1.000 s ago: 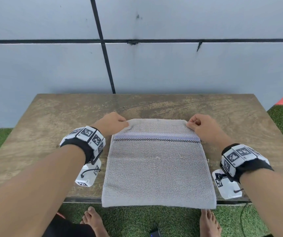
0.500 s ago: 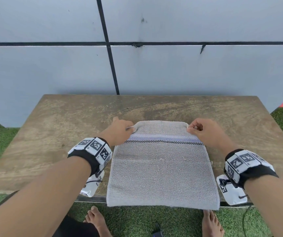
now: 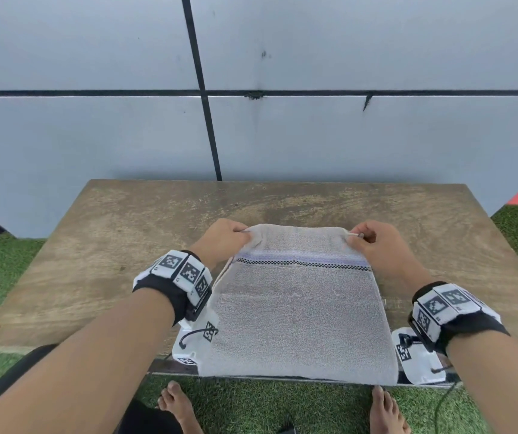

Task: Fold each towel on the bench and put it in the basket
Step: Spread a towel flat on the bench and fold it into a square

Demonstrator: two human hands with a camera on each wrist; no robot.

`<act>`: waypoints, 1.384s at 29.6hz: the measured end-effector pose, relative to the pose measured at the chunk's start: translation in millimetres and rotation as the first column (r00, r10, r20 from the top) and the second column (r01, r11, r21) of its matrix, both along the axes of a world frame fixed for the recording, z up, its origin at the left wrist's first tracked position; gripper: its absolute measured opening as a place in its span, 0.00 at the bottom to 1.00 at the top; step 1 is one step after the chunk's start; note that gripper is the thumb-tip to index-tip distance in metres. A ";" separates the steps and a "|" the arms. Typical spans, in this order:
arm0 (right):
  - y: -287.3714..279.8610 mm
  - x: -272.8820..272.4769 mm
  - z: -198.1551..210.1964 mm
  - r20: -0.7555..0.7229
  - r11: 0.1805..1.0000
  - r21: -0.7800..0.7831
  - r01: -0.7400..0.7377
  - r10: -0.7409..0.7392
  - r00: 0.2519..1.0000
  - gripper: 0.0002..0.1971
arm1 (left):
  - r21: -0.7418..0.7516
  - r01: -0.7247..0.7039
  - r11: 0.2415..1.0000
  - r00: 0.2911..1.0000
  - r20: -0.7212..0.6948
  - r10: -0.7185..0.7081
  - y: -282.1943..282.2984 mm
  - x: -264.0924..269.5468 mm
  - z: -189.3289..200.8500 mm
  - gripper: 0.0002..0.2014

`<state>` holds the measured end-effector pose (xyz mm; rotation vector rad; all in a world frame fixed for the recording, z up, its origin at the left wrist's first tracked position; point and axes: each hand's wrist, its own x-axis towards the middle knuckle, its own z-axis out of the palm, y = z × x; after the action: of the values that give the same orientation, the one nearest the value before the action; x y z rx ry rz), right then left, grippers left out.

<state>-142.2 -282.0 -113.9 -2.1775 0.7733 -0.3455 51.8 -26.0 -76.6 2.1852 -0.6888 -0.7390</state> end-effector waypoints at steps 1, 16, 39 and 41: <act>-1.3 -0.6 2.1 0.002 1.000 -0.014 0.005 -0.005 1.000 0.05 | 0.004 -0.001 1.000 1.000 0.004 0.001 0.5 0.2 1.9 0.17; -1.8 -37.7 75.8 0.044 0.986 -0.063 -0.157 0.159 0.986 0.02 | 0.114 0.165 0.980 0.960 0.208 -0.186 54.1 17.8 64.0 0.07; 27.0 -54.8 7.1 -0.103 0.936 -0.317 -0.155 0.129 0.986 0.04 | 0.037 -0.041 0.998 0.938 0.347 0.026 66.9 -7.6 14.2 0.04; 26.9 -55.0 9.7 -0.078 0.946 -0.298 -0.127 0.108 0.991 0.03 | 0.034 -0.035 0.999 0.934 0.356 0.020 67.1 -8.3 15.0 0.04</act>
<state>-197.2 -255.1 -104.2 -2.5207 0.6530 -0.3565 43.5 41.1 -61.6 2.3868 -0.8263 -0.3432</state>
